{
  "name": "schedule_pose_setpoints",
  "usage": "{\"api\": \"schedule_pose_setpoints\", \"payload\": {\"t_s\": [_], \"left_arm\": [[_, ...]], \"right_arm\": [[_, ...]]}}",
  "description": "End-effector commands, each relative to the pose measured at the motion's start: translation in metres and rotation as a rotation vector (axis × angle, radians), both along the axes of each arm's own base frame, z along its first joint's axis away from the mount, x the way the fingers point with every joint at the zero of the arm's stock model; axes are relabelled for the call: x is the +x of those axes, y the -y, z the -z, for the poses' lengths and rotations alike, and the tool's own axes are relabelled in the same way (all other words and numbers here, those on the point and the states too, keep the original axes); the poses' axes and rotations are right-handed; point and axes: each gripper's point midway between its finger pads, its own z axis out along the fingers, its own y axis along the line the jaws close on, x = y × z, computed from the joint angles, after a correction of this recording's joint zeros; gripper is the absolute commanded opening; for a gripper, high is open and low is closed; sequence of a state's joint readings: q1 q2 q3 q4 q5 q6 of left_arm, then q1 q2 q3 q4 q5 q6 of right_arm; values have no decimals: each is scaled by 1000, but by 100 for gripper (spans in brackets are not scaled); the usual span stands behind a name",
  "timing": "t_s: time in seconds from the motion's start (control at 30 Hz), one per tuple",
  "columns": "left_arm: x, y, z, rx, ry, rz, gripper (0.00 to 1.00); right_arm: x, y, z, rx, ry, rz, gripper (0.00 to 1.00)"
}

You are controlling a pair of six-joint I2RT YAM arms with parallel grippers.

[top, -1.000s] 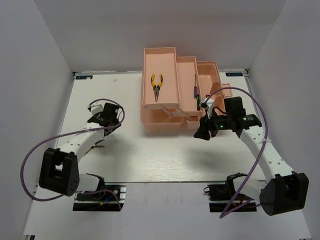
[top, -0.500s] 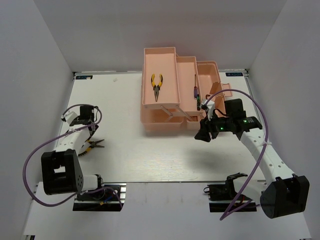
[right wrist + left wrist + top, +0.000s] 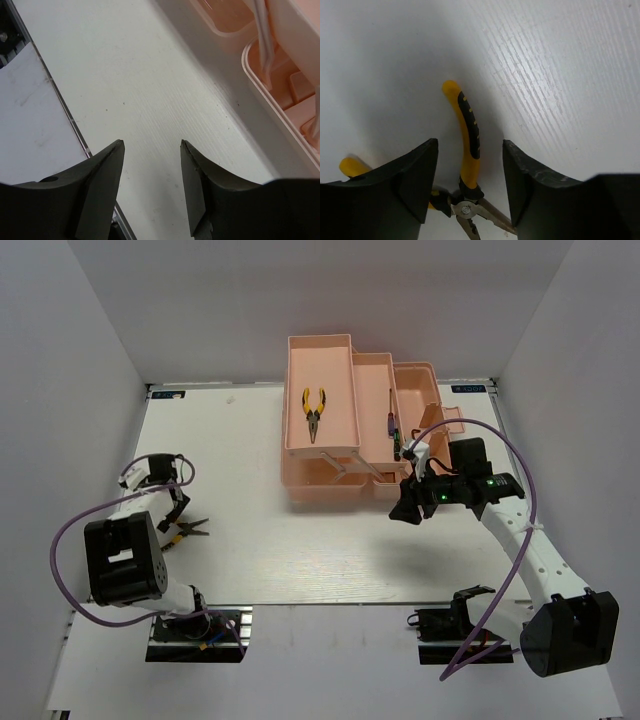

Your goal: Sort the tools into containers

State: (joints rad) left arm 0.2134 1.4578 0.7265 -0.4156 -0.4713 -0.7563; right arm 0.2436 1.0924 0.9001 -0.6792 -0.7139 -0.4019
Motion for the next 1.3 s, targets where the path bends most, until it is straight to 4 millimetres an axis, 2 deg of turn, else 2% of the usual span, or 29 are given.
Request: {"api": "schedule_pose_setpoints", "payload": {"t_s": [0.0, 0.03, 0.13, 0.17, 0.27, 0.47, 0.5, 0.53, 0.57, 0.63, 0.67, 0.7, 0.8, 0.83, 0.93, 0.97, 1.03, 1.07, 1.13, 1.17, 1.23, 1.27], "left_arm": [[6, 5, 8, -36, 10, 27, 63], [4, 5, 12, -40, -3, 27, 54], [6, 8, 14, -53, 7, 45, 38], [7, 9, 12, -57, 13, 57, 29], [14, 15, 11, -65, 27, 99, 16], [23, 25, 8, -106, 65, 153, 8], [25, 26, 5, -111, 76, 158, 1], [29, 27, 2, -113, 85, 173, 0], [33, 35, 1, -137, 95, 215, 0], [47, 40, -11, -155, 132, 262, 0], [57, 52, -15, -193, 166, 314, 0], [67, 55, -25, -202, 203, 332, 0], [93, 83, -64, -230, 362, 500, 0], [102, 94, -90, -237, 448, 576, 0], [120, 116, -148, -221, 631, 718, 0], [125, 121, -181, -194, 699, 748, 0], [128, 129, -213, -177, 768, 792, 0], [132, 132, -243, -147, 831, 827, 0], [134, 145, -277, -140, 914, 902, 0], [134, 155, -303, -145, 976, 940, 0], [139, 178, -327, -197, 1048, 1065, 0], [140, 191, -352, -220, 1102, 1114, 0]], "right_arm": [[-2, -2, -8, 23, 20, -15, 55], [-2, -2, -8, 24, 19, -17, 55], [-2, -1, -9, 22, 25, -13, 55], [-2, -2, -9, 21, 26, -15, 55], [-3, -2, -9, 22, 23, -16, 55], [-3, -1, -9, 19, 28, -12, 55], [-1, 0, -10, 21, 31, -8, 55], [-2, -1, -9, 18, 31, -12, 55], [-2, 0, -10, 18, 34, -8, 55], [-2, -1, -9, 18, 30, -12, 55], [-2, -1, -8, 18, 29, -12, 55], [-2, 0, -8, 17, 28, -11, 55], [-2, 0, -7, 12, 26, -10, 55], [-2, 0, -7, 12, 27, -11, 59], [-1, -1, -7, 13, 26, -13, 64], [-1, -1, -6, 14, 25, -15, 64], [-3, -1, -6, 13, 23, -20, 56], [-4, -1, -6, 18, 16, -22, 41], [-3, -1, -7, 23, 17, -22, 26], [-3, -1, -5, 20, 15, -23, 16], [-3, -2, -3, 16, 8, -26, 16], [-3, -2, -3, 17, 5, -25, 16]]}}
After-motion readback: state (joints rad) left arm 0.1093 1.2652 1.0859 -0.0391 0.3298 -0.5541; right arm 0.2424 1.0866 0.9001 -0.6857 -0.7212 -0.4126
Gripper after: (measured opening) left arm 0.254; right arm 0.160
